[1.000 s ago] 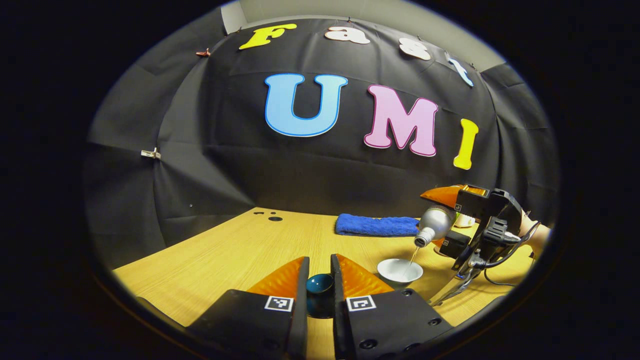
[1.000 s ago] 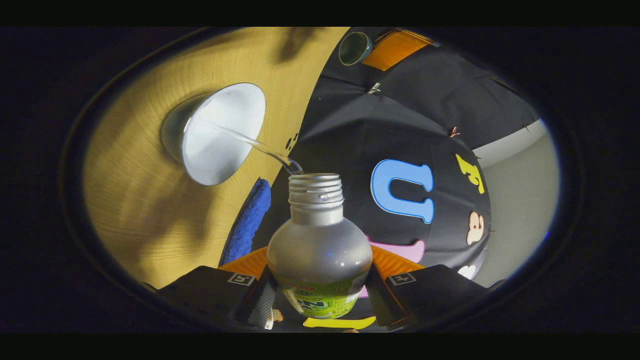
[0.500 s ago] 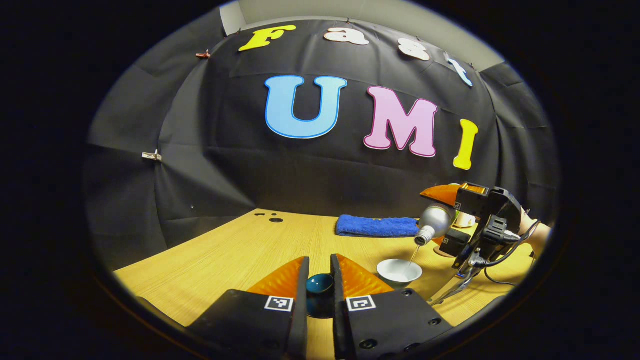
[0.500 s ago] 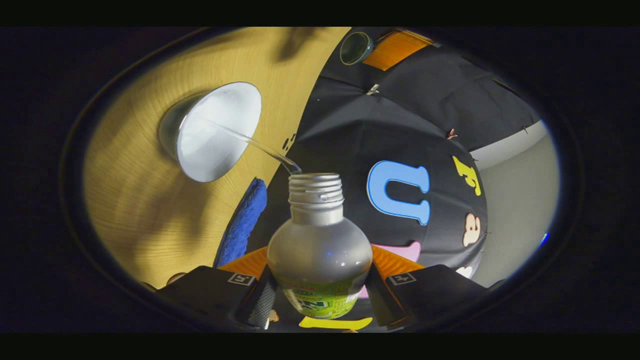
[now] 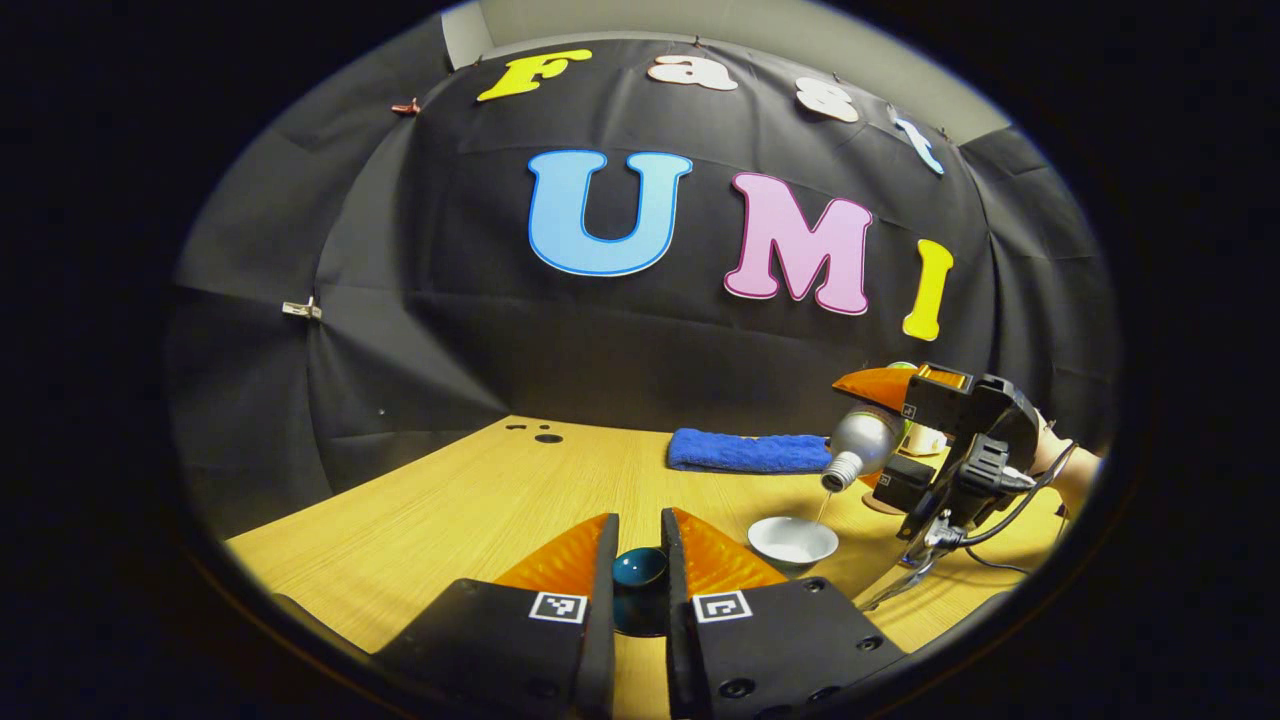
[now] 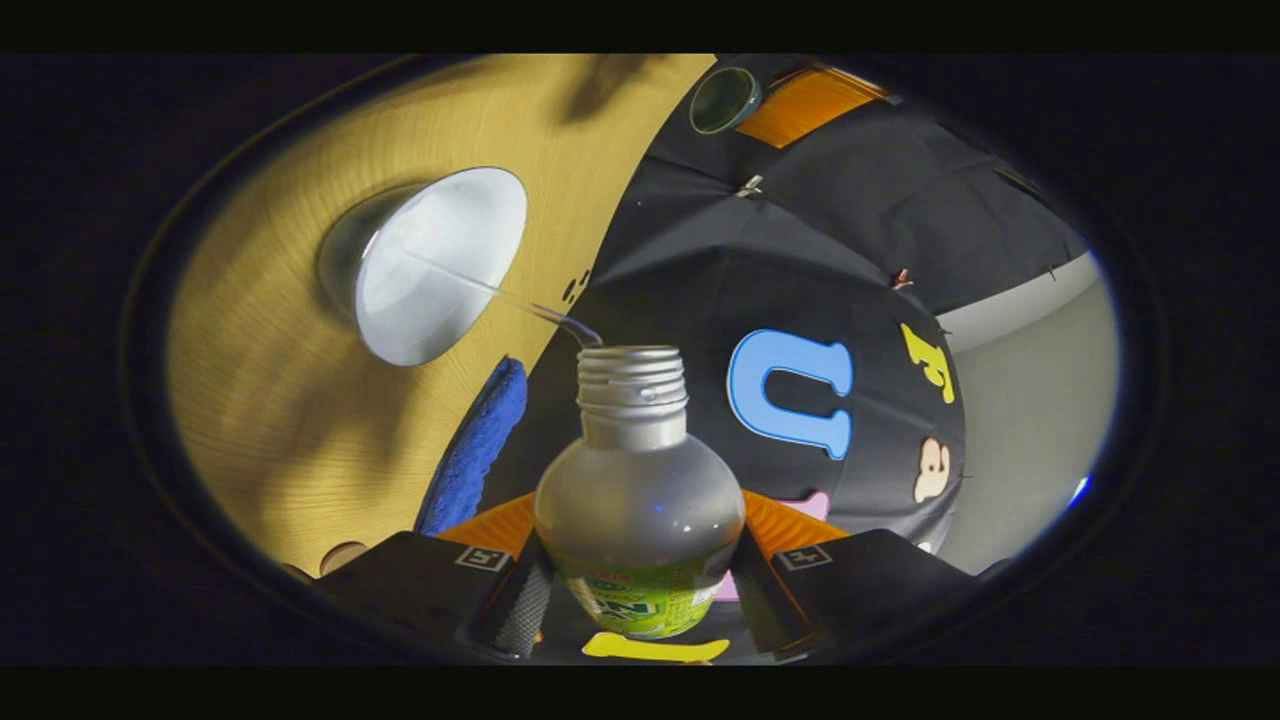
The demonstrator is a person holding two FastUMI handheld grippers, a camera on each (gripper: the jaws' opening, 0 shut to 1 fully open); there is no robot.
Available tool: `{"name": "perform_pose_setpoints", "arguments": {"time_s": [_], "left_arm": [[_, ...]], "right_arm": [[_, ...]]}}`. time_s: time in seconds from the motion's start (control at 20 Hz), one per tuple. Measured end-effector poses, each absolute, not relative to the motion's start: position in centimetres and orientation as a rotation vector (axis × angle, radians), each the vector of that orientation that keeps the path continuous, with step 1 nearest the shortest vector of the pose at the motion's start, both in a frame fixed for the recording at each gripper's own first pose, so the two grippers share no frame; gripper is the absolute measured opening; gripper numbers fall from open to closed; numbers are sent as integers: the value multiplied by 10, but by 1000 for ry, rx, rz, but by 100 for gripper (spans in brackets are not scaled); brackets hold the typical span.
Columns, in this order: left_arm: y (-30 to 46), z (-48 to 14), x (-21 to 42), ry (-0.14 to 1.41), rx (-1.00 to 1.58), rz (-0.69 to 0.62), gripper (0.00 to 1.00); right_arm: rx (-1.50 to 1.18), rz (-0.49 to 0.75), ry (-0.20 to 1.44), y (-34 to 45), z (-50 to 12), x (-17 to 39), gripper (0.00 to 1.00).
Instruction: Open the teacup lid with one hand, grasp the water bottle and pour water into the teacup with the other hand; after pouring, place the water bottle on the coaster and then close the teacup lid.
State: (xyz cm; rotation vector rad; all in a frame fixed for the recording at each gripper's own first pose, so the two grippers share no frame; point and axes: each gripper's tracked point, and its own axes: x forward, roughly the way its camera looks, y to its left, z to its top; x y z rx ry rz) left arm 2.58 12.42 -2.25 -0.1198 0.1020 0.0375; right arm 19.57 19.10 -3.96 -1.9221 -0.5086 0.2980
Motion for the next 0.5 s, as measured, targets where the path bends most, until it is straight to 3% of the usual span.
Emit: {"name": "perform_pose_setpoints", "arguments": {"time_s": [0.5], "left_arm": [[123,-18,23,95,-97,42,24]], "right_arm": [[-1934,315,-517,193,-46,196,81]]}}
